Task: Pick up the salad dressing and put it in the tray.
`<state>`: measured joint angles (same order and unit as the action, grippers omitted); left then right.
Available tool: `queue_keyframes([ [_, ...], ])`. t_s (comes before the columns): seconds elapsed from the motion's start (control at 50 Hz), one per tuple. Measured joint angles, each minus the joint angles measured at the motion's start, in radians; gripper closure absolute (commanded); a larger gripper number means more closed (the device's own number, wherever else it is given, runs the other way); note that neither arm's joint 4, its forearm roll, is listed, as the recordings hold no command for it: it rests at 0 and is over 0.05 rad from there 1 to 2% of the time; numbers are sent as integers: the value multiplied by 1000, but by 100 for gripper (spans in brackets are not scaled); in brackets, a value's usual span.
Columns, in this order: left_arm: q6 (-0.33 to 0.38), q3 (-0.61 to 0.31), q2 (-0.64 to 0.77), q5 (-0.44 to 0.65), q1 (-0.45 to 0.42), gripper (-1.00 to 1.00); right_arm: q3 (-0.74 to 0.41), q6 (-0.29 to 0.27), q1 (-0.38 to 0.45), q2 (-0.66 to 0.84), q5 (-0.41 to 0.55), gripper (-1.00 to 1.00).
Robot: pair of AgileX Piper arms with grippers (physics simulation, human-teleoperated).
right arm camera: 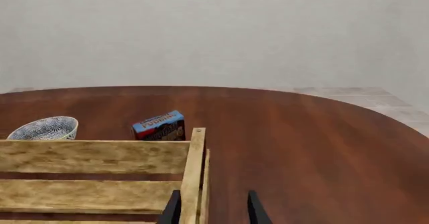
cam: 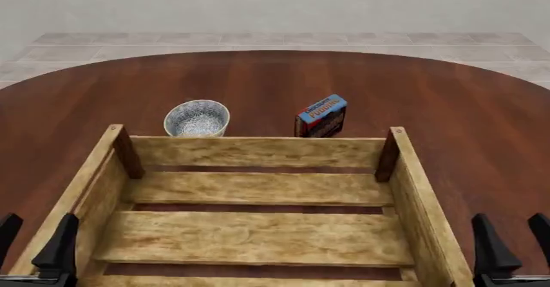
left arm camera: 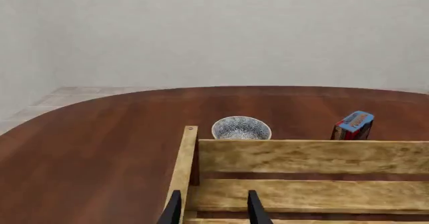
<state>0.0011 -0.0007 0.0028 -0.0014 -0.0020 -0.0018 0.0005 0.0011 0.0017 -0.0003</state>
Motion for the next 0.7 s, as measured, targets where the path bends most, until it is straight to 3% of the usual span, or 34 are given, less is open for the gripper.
queue_keyframes([
  [0.42,17,-8,5,0,-13,-100,-4,-6,12,0,-1,-100],
  [0.7,40,-66,4,51,-19,-100,-3,-15,17,-1,-3,-100],
])
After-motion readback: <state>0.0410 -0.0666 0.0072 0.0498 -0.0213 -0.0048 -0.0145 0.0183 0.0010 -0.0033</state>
